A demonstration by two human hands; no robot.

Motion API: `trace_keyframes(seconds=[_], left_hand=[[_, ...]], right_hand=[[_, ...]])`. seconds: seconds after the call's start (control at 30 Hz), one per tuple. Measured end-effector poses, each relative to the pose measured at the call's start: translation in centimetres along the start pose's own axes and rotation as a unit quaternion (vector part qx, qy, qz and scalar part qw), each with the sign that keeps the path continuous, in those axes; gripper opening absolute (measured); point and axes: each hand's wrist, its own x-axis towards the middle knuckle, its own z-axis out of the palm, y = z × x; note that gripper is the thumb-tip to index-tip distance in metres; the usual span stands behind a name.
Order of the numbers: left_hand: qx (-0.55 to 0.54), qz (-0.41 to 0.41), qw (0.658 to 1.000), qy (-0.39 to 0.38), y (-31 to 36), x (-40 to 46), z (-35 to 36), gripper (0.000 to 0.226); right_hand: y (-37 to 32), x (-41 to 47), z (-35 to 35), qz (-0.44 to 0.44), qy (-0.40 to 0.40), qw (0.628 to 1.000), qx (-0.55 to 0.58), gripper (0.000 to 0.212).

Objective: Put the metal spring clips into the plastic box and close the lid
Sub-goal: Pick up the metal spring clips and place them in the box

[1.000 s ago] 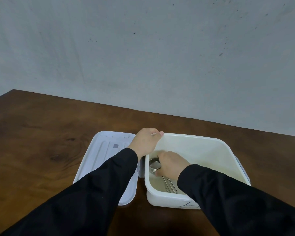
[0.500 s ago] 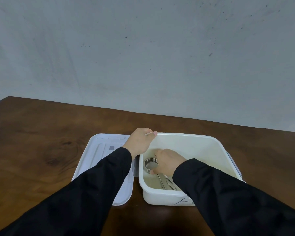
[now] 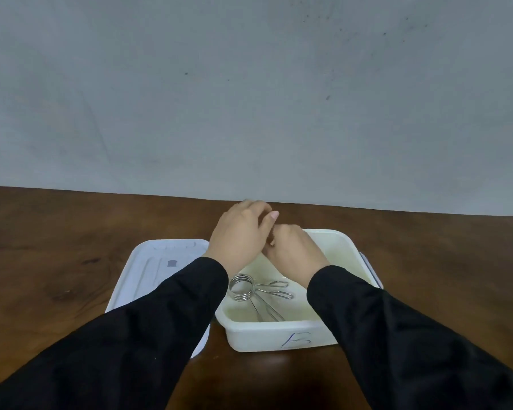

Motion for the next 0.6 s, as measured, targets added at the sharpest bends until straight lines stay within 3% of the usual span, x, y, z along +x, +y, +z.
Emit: trace_keyframes(seconds=[0.17,0.37,0.5,0.6], left_hand=[[-0.041,0.048,0.998,-0.019,4.6,-0.1,2.1,0.028],[0.073,0.008,0.992,-0.105,3.1,0.6,4.0,0.032],[0.184,-0.043,0.971,-0.149,0.4,0.7,3.7,0.033],[0.228,-0.065,0.959,-0.154,-0.7,0.6,3.2,0.034]], right_hand=[[3.9,-1.7,-3.9,0.017,0.072,0.997,0.002,0.024],[13.8,-4.4,-8.3,0.122,0.136,0.983,-0.002,0.024],[19.4,-6.5,-7.3,0.211,-0.003,0.977,-0.038,0.023],[21.2,-7.3,-5.2,0.225,-0.12,0.966,-0.053,0.041]])
